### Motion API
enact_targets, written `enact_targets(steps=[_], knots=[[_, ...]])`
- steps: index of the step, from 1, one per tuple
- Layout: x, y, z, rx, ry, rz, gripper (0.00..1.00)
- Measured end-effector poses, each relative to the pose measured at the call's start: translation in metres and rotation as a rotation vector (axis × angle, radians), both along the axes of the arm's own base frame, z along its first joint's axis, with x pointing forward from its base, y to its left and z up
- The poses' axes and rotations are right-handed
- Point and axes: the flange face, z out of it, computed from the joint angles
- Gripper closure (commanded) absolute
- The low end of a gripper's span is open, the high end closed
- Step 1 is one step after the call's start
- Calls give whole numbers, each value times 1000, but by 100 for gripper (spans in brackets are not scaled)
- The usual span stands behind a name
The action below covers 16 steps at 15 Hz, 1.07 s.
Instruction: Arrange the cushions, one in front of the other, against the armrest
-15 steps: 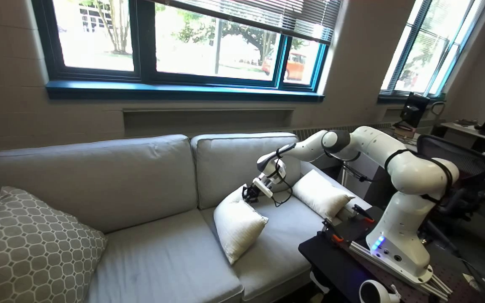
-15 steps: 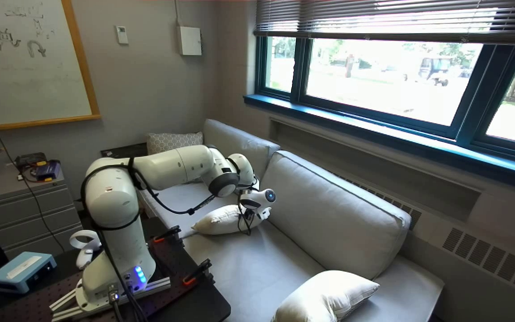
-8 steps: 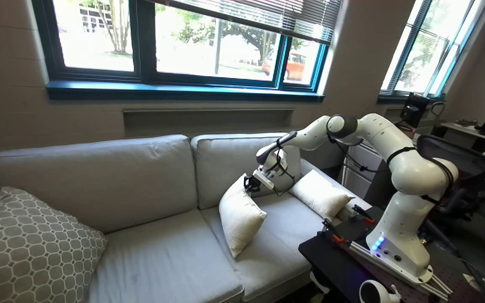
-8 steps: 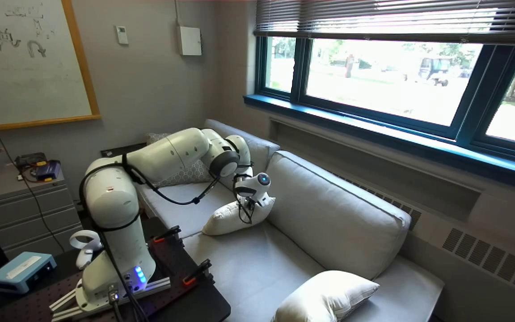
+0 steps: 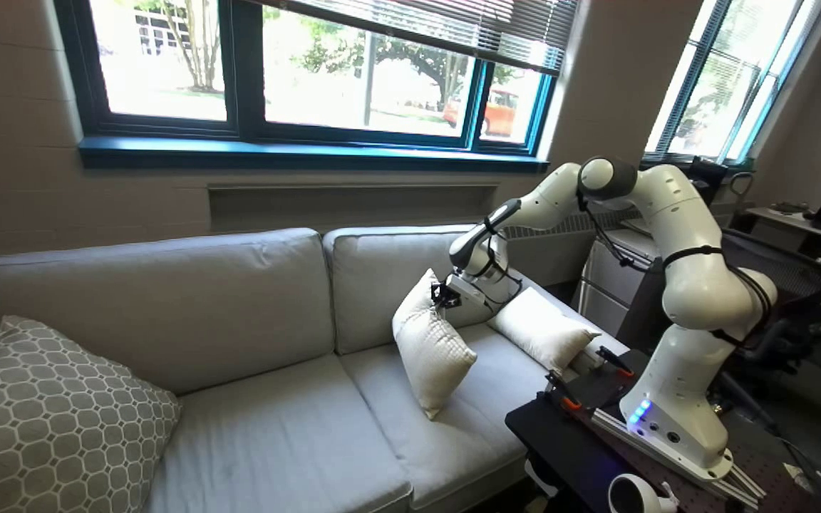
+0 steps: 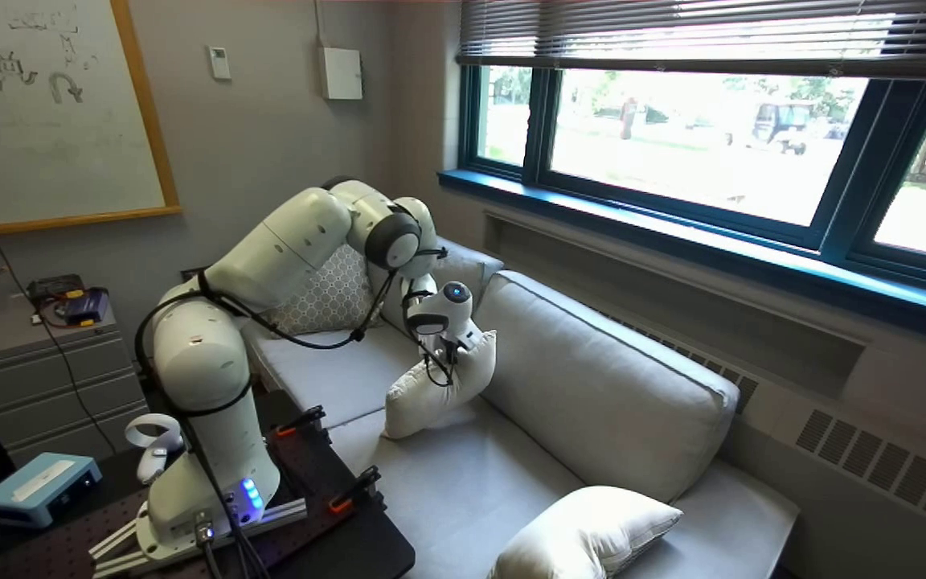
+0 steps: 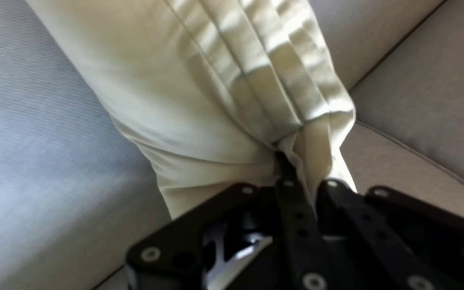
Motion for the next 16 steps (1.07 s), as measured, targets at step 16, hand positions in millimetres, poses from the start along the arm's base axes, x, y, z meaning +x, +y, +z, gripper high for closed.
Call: enact_targets(steps=[16], knots=[[-120,-210,159,-48,16,-69,98]])
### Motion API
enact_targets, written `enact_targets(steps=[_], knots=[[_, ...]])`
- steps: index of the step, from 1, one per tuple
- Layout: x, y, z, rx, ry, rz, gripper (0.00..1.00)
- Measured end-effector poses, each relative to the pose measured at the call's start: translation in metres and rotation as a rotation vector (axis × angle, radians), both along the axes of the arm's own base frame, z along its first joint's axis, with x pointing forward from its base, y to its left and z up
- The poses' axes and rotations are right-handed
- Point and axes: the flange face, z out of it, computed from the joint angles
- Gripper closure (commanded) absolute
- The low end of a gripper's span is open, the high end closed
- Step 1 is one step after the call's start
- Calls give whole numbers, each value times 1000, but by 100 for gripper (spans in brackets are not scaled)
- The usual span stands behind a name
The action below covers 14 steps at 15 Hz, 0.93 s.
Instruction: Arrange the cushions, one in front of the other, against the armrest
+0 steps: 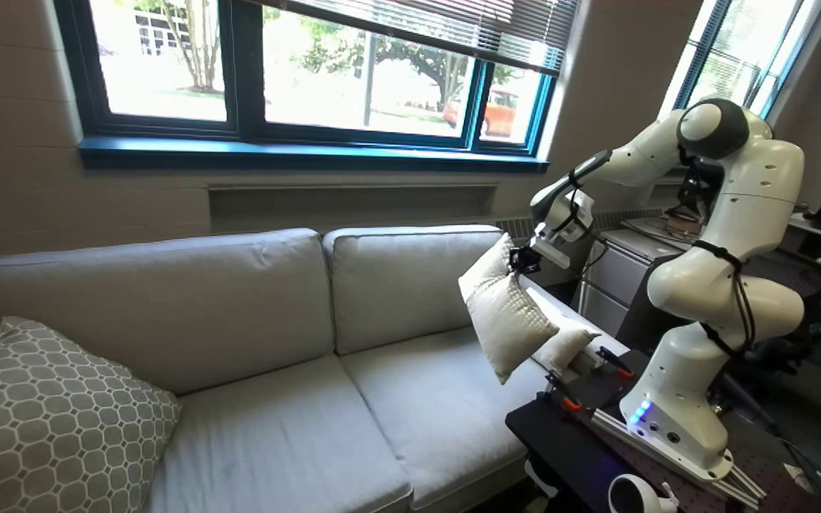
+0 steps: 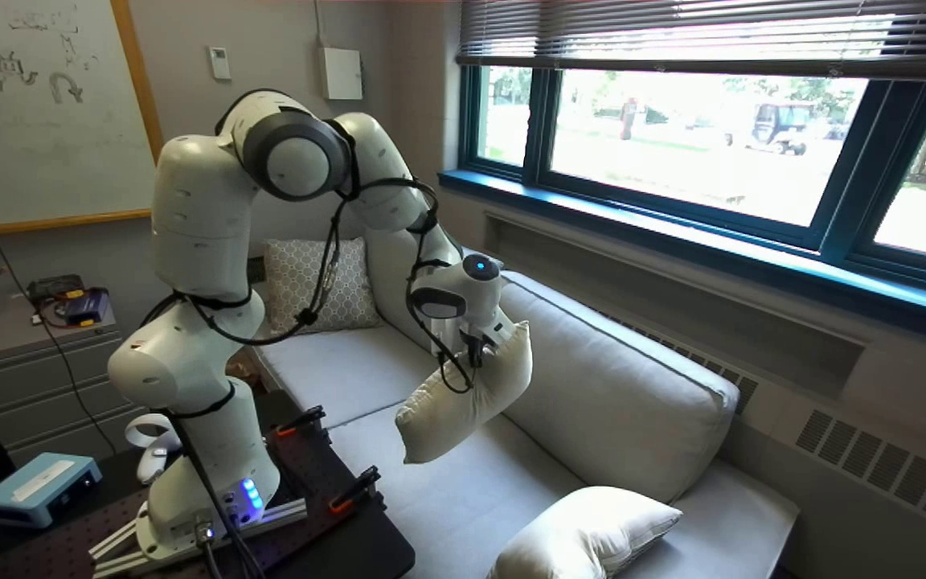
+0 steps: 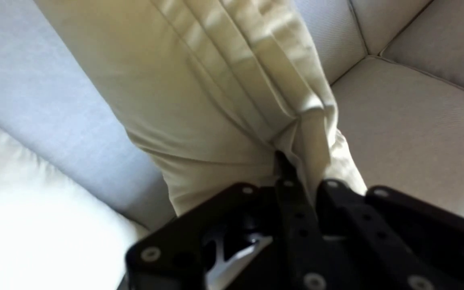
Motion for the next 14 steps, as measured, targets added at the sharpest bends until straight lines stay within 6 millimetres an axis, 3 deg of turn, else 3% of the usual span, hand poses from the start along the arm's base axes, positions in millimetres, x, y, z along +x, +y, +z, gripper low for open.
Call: enact_targets(steps=[4,6,14], knots=[[-21,-65,-17,-47,137,17,98],[-19,-83,-31,-58,199,39,98],[50,-85,-130,-56,371,149,97]])
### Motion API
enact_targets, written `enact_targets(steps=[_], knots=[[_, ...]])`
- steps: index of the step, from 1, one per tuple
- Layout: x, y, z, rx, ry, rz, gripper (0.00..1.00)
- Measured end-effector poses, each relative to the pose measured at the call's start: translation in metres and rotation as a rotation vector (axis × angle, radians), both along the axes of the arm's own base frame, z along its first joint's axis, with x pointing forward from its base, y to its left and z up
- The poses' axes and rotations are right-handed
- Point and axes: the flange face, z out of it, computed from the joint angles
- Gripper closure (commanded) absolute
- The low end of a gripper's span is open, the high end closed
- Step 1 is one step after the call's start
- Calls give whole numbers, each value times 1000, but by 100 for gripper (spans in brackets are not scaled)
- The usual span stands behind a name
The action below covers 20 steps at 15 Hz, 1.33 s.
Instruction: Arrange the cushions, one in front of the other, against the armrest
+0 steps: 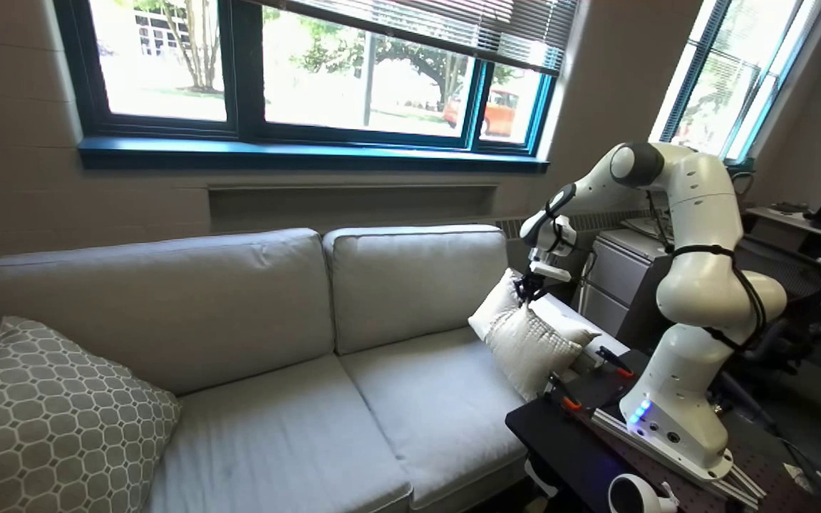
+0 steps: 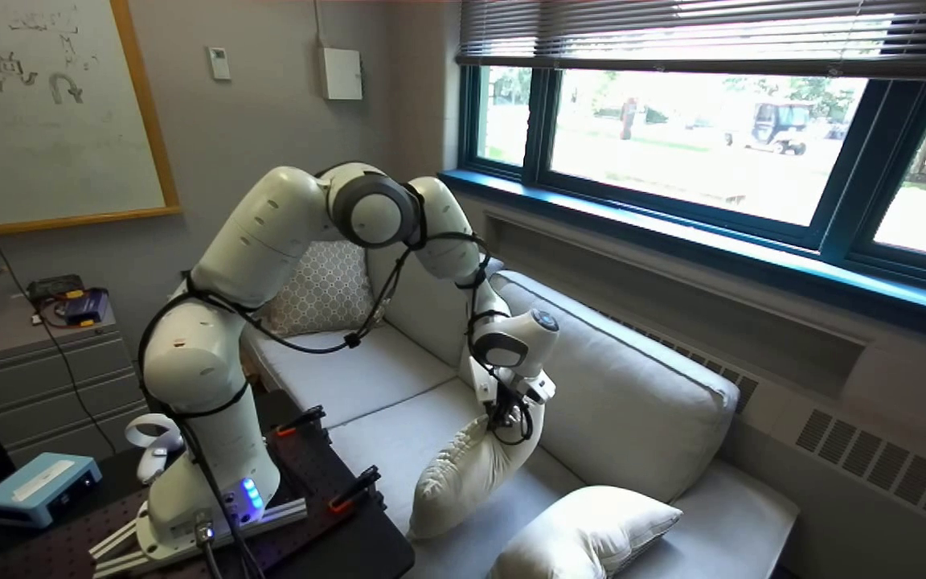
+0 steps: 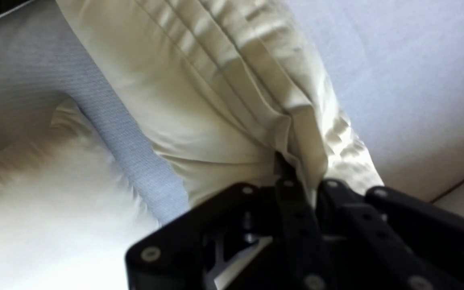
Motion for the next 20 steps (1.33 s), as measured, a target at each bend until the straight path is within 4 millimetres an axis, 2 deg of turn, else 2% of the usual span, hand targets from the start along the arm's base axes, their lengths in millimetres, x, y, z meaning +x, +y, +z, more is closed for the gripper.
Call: enact_targets(steps=[3,5,8,13,16,20], knots=[[20,-12,-33,-16,32,11,97],[29,-26,-45,-26,40,4,97],[36,-52,-46,-40,42,-17,97],[44,-91,-31,-74,11,-52,98],[55,-98,-36,-96,0,-37,98],[68,-100,-57,-114,-4,-13,97]])
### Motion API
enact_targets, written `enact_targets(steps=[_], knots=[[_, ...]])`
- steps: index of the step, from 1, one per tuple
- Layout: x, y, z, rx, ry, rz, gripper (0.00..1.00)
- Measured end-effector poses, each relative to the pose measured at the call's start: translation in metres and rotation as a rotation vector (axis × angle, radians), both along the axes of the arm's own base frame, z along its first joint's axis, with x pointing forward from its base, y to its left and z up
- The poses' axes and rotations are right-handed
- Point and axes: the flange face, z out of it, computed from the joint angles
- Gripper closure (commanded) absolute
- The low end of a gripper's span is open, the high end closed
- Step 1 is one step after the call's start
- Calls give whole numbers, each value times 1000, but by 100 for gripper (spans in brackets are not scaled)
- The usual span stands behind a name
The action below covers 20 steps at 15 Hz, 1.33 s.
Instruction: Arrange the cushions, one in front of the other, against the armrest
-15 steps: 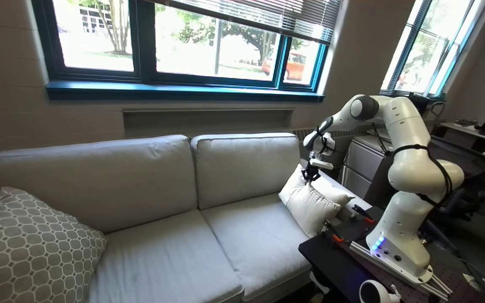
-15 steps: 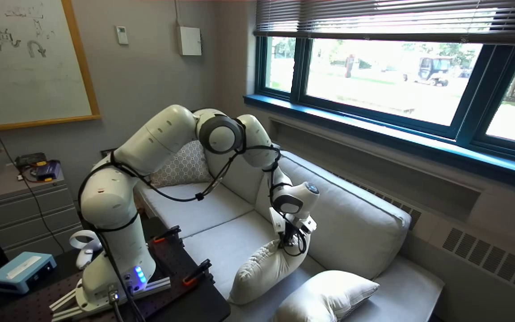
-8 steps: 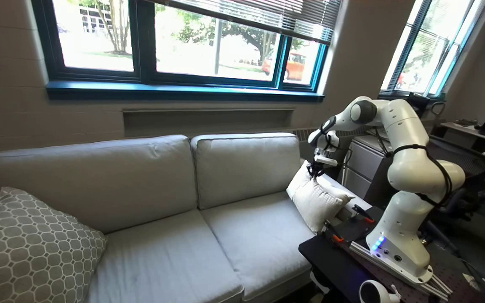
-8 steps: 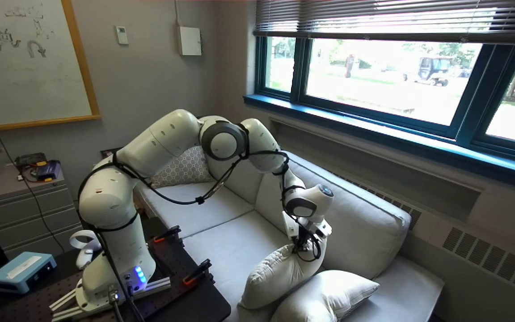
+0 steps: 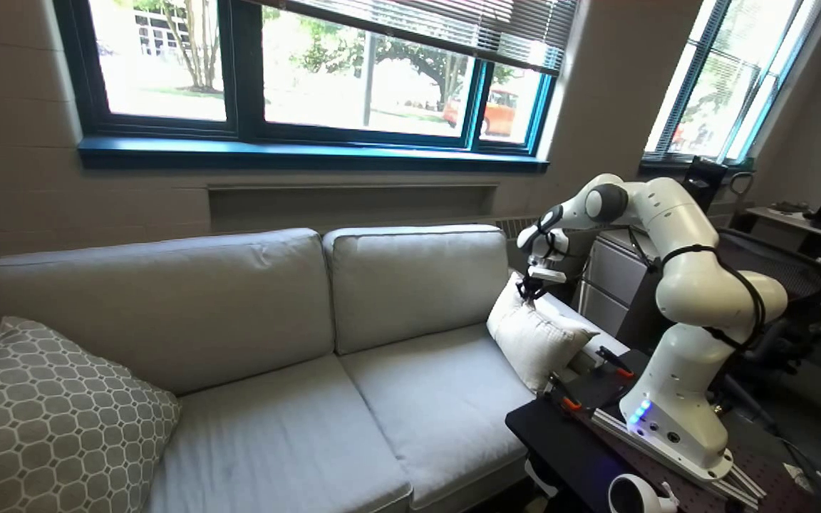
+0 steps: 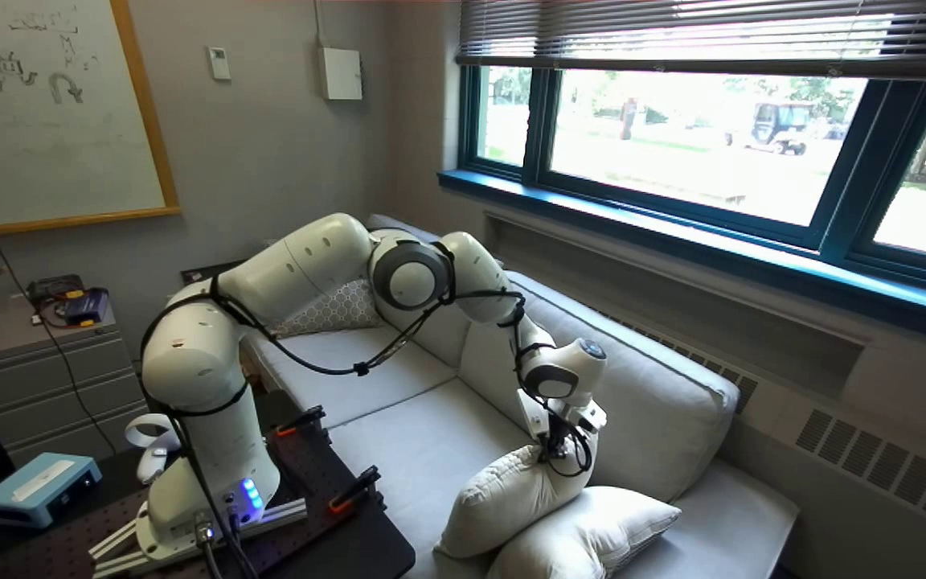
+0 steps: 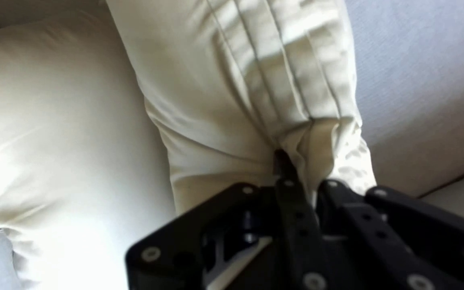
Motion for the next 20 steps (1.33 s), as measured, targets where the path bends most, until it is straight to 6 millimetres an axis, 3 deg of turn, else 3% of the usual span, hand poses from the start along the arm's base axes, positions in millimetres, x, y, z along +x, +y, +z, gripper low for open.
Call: enact_targets(steps=[5,10,11,20], knots=[[11,-8,-23,-31,-3,16,98],[0,-38,-33,-61,-9,-20,98],[-4,-46,-33,-64,-12,-33,77],[-46,-115,-33,-108,-63,-159,8]])
